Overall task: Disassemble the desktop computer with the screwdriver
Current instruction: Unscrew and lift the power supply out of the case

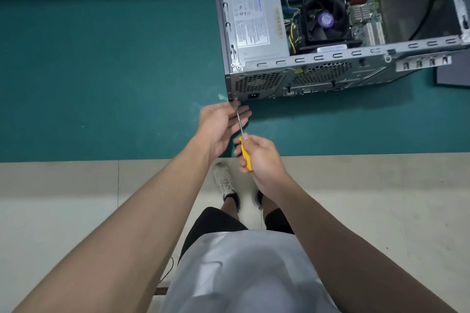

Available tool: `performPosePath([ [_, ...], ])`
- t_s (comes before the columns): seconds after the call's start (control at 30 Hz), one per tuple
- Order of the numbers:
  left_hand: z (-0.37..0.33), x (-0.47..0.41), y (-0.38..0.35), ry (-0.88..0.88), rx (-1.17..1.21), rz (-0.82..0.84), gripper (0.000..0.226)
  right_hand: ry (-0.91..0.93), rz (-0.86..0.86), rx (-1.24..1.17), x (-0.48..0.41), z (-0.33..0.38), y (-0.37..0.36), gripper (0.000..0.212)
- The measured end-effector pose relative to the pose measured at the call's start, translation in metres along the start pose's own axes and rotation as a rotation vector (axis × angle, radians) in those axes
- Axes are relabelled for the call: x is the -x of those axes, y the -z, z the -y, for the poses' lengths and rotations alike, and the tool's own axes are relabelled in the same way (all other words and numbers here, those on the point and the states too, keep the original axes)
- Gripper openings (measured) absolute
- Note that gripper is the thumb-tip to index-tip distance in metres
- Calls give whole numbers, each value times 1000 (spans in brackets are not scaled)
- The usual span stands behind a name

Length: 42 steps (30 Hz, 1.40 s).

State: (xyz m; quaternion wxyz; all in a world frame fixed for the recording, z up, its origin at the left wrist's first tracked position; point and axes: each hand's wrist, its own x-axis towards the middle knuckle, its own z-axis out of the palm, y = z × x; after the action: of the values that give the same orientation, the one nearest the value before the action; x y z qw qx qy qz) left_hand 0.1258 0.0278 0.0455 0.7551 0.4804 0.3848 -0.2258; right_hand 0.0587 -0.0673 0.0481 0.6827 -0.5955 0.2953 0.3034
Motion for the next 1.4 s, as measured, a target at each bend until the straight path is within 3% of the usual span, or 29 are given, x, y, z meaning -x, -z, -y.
performPosePath([
  [0.33,1,-1,-3,17,157,8,8,-111,107,-410,-10,-3,2,22],
  [0.6,1,0,-5,5,157,-15,9,-135,211,-503,-14,-7,8,25],
  [0.83,0,-3,-8,-20,154,-45,5,-328,492,-630,-15,-22,24,37],
  [0.93,2,-2,-10,-37,159,-63,7,-291,531,-636,-9,-29,33,30],
  [1.2,2,4,-16,-82,40,-184,6,-110,361,-579,1,-26,18,16],
  [1.4,6,2,-17,-139,-123,-255,9,134,-34,146,5,-24,0,24],
])
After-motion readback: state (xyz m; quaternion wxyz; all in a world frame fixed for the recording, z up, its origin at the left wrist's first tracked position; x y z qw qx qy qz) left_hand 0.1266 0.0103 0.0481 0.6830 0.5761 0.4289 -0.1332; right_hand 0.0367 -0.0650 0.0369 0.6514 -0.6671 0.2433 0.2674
